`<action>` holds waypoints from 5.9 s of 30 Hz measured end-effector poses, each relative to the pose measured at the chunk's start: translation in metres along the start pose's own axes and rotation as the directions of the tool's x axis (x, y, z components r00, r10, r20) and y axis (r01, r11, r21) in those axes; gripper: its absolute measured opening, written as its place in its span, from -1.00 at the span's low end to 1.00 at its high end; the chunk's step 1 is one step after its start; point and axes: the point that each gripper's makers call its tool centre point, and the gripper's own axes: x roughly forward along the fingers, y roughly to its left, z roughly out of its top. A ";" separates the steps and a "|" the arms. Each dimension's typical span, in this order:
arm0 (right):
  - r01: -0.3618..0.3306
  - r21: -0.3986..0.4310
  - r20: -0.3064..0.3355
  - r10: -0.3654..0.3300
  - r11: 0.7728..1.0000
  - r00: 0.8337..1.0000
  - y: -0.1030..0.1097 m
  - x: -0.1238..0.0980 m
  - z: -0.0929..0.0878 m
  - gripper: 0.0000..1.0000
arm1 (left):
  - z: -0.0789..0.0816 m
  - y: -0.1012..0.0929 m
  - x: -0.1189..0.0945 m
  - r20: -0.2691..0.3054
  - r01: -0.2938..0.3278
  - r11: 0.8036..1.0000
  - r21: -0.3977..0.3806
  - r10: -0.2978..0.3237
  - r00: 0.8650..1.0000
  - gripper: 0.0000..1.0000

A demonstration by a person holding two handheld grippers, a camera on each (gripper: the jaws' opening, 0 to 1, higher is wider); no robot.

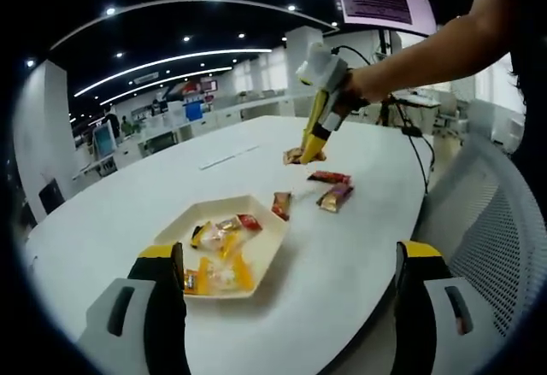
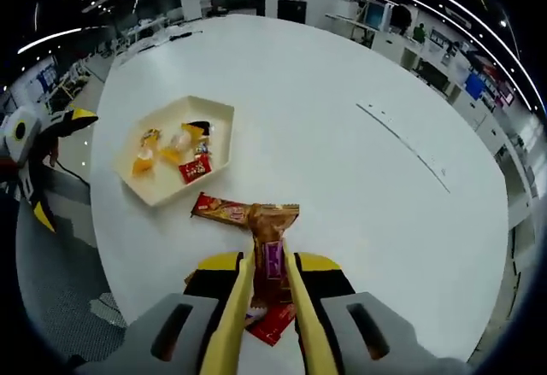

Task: Place the target food into the container with the food tongs after gripping and lifting it, then release it inside without dropping or visibly crushing the food.

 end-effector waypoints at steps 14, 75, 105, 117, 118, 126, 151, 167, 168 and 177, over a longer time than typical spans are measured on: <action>-0.028 -0.053 0.021 0.029 0.998 0.999 0.014 -0.001 0.031 -0.56 | -0.004 -0.003 0.001 -0.019 0.010 1.000 0.015 -0.010 1.000 0.99; -0.188 -0.305 0.069 0.219 0.934 0.973 0.139 0.025 0.174 -0.56 | 0.000 0.003 -0.001 0.002 -0.018 1.000 0.014 0.018 1.000 0.99; -0.174 -0.332 0.171 0.241 0.927 0.955 0.130 -0.001 0.182 -0.44 | 0.000 0.003 -0.001 0.001 -0.020 1.000 0.018 0.020 1.000 0.99; -0.180 -0.317 0.209 0.254 0.931 0.944 0.116 -0.018 0.155 -0.44 | -0.002 0.002 0.000 -0.009 -0.015 1.000 0.018 0.015 1.000 0.98; -0.172 -0.316 0.210 0.246 0.933 0.946 0.113 -0.019 0.152 -0.44 | -0.001 0.002 0.000 -0.004 -0.015 1.000 0.019 0.015 1.000 0.98; -0.172 -0.294 0.229 0.244 0.940 0.942 0.102 -0.033 0.129 -0.44 | -0.001 0.002 -0.001 -0.004 -0.016 1.000 0.017 0.016 1.000 0.98; -0.164 -0.237 0.189 0.211 0.958 0.959 0.059 -0.051 0.022 -0.42 | -0.003 0.001 0.000 -0.013 -0.009 1.000 0.020 0.009 1.000 0.98; -0.164 -0.294 0.121 0.207 0.941 0.971 0.056 -0.050 -0.024 -0.41 | -0.005 -0.002 0.001 -0.025 0.004 1.000 0.025 -0.004 1.000 0.98; -0.167 -0.298 0.110 0.208 0.940 0.972 0.056 -0.048 -0.027 -0.41 | -0.006 -0.002 0.001 -0.026 0.006 1.000 0.025 -0.005 1.000 0.98; -0.188 -0.331 0.054 0.218 0.925 0.975 0.055 -0.028 -0.045 -0.41 | -0.008 -0.002 0.002 -0.042 0.007 1.000 0.027 -0.006 0.999 0.98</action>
